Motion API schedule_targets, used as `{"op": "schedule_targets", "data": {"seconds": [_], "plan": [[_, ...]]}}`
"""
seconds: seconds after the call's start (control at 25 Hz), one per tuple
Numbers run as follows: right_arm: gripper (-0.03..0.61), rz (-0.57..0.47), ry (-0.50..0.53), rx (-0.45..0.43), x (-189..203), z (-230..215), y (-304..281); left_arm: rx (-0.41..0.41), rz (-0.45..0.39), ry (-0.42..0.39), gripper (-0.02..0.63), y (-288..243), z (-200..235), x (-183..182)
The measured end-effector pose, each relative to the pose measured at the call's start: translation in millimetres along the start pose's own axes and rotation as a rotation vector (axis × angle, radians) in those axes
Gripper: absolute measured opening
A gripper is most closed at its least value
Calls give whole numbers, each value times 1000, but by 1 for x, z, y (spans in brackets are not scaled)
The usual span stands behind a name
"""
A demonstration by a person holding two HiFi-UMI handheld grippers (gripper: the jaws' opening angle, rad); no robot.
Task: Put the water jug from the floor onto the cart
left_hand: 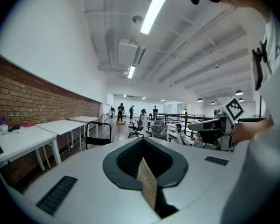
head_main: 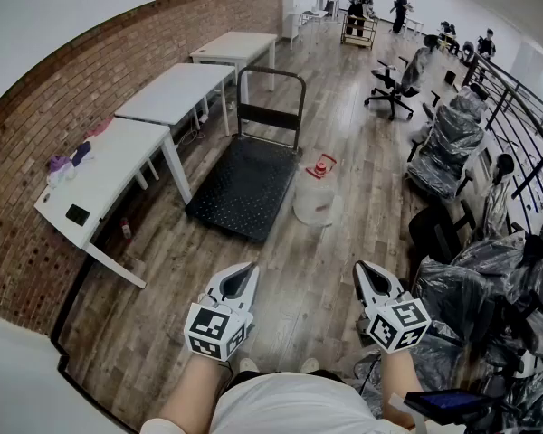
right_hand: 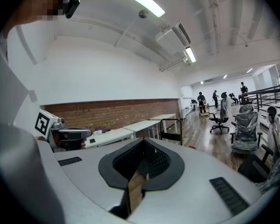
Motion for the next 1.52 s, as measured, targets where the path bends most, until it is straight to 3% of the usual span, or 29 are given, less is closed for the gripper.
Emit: {"op": "schedule_targets", "data": {"seconds": [0.32, 0.76, 0.92, 1.52], "plan": [[2, 0, -16, 2, 5, -18, 7, 0, 20, 1, 0, -12, -14, 4], [2, 8, -61, 6, 19, -97, 43, -22, 34, 30, 0, -54, -72, 7], [2, 12, -125, 36, 25, -126, 50, -34, 54, 9, 0, -64, -86, 7], [2, 40, -160, 92, 31, -172, 30, 10, 79, 19, 0, -130, -76, 11]]}}
Point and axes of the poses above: the fingertips, and each gripper's own axes: y backward along the fingers, z to its left, x out of its underside, the point moved 10 cm from there along y, backward along the fingers, and after that the axes turned 3 degrees about -y, right-handed, at the moved point
